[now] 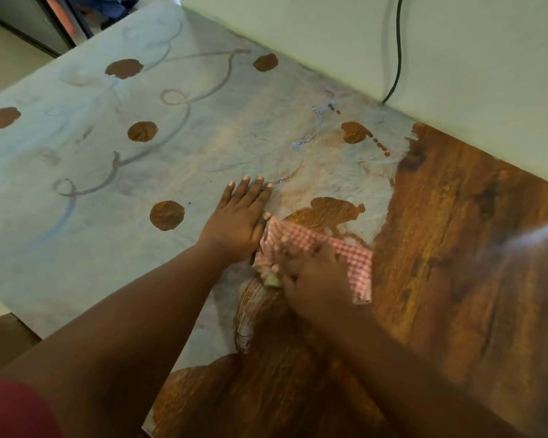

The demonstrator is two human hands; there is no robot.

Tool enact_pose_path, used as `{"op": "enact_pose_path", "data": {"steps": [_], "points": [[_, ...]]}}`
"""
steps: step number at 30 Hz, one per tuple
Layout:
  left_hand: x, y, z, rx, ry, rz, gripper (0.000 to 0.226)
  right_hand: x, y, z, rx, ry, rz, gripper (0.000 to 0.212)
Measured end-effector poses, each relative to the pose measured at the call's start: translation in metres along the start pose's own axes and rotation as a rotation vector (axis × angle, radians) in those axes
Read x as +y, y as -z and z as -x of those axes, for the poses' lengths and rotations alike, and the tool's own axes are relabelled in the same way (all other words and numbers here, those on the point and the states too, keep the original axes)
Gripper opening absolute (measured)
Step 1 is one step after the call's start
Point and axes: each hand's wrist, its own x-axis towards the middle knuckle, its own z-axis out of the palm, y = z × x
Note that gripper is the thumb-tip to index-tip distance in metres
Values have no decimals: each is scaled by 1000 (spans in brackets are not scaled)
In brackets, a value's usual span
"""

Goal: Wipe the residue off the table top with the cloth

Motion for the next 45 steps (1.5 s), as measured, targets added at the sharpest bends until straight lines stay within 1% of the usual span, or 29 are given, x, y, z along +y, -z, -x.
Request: {"op": "enact_pose_path", "data": {"steps": [1, 3, 4, 6, 7, 9, 12, 13, 15, 16, 18, 19, 22, 23, 24, 26, 29, 31, 33, 35, 36, 39, 41, 43, 45], "points": [[0, 0, 0, -2, -2, 5, 67, -15, -7, 20, -2, 94, 3, 36], [-1, -1, 0, -5, -6, 10, 67, -35, -19, 62, -102, 277, 18, 38], [-1, -2, 0, -5, -7, 12, 67, -39, -23, 79, -189, 332, 14, 41], [-1, -2, 0, -6, -8, 13, 68, -29, -26, 98, -255, 374, -2, 42], [-1, -2, 0, -6, -7, 13, 68, -17, -26, 99, -234, 369, 3, 40], [-1, -2, 1, -4, -6, 14, 68, 12, -20, 92, -158, 295, 23, 38], [0, -2, 1, -2, -2, 26, 69, 58, -3, 52, -75, 41, -23, 45], [0, -2, 0, -1, 0, 27, 69, 70, 0, 34, -23, -46, -35, 44], [-1, -2, 0, 0, 7, 25, 68, 80, 6, -2, 70, -189, -80, 42], [-1, -3, 0, 1, 9, 29, 68, 78, 9, -17, 95, -229, -88, 44], [-2, -3, 1, 6, 7, 40, 68, 60, 11, -32, 57, -228, -70, 44], [-2, -3, 1, 8, 5, 45, 68, 47, 10, -28, 16, -188, -59, 43], [-1, -3, 0, -1, 6, 50, 68, 23, 5, 13, -57, 42, -43, 44], [-1, -3, 0, -7, 8, 48, 68, 25, 3, 29, -78, 101, -58, 47], [-1, -3, 0, -12, 9, 49, 68, 35, 1, 42, -106, 115, -74, 50], [-1, -3, -1, -20, 12, 51, 67, 73, 3, 51, -140, 40, -62, 53], [-2, -2, -1, -22, 20, 39, 67, 132, 11, 10, -36, -158, 11, 56], [-2, -2, -2, -24, 18, 36, 67, 149, 23, -39, 54, -285, -26, 55], [-1, -3, -2, -23, 23, 38, 66, 140, 29, -76, 79, -335, -83, 48], [-1, -2, -1, -28, 30, 48, 67, 116, 29, -86, 48, -332, -91, 45], [-1, -2, -1, -28, 32, 56, 67, 104, 27, -80, 36, -292, -77, 45], [0, 0, -2, -35, 35, 71, 68, 81, 12, -27, 4, -61, -54, 49], [0, 1, -1, -42, 45, 77, 68, 94, 8, 2, -58, 15, -56, 58], [0, 1, -2, -48, 51, 68, 67, 125, 15, 2, -84, -31, -20, 57], [1, 1, -2, -52, 54, 56, 67, 158, 23, -24, -30, -170, 12, 51]]}}
